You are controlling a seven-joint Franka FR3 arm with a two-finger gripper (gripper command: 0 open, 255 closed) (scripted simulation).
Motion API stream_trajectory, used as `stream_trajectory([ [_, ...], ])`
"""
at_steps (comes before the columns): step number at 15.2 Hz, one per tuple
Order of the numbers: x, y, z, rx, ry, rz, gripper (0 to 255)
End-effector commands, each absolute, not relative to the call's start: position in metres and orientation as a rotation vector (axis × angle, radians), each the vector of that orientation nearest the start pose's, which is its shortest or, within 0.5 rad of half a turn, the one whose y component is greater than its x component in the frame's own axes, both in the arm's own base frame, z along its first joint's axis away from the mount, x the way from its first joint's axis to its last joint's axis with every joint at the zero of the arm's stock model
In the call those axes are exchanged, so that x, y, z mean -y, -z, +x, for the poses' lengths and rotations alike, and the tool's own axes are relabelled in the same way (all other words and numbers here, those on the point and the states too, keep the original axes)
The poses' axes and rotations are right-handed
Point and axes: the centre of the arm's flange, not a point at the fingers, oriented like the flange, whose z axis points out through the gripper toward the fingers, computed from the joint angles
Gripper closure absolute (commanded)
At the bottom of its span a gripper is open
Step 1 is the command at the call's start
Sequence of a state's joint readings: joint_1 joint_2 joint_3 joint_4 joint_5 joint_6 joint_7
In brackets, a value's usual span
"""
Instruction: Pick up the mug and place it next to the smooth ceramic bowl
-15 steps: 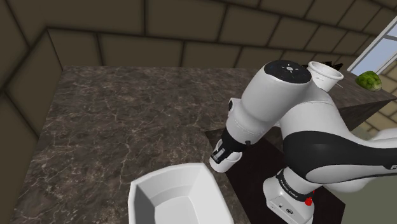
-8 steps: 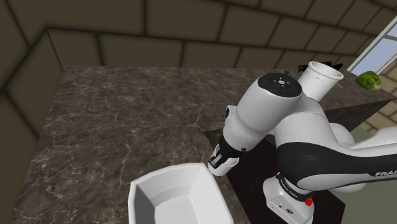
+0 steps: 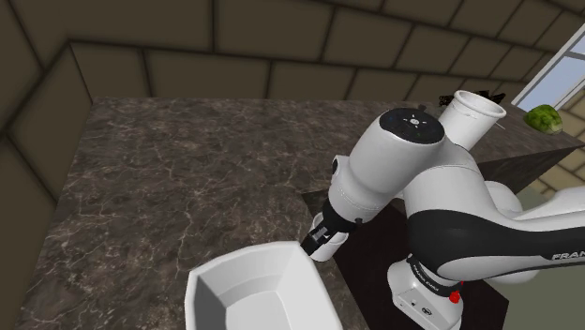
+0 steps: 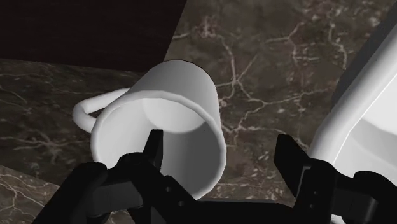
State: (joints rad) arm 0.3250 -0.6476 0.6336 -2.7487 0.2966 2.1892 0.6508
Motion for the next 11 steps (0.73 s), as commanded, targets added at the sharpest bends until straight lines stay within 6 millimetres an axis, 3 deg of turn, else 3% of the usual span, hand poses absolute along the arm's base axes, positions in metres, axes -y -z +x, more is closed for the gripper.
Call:
stream_trajectory([
  [1, -0.284, -0.373, 0.211, 0.052, 0.159, -3.214, 0],
  [3, -0.283, -0.372, 0.211, 0.052, 0.159, -3.214, 0],
  [7, -0.287, -0.422, 0.206, 0.052, 0.159, -3.214, 0],
  [11, -0.287, -0.422, 0.206, 0.052, 0.159, -3.214, 0],
])
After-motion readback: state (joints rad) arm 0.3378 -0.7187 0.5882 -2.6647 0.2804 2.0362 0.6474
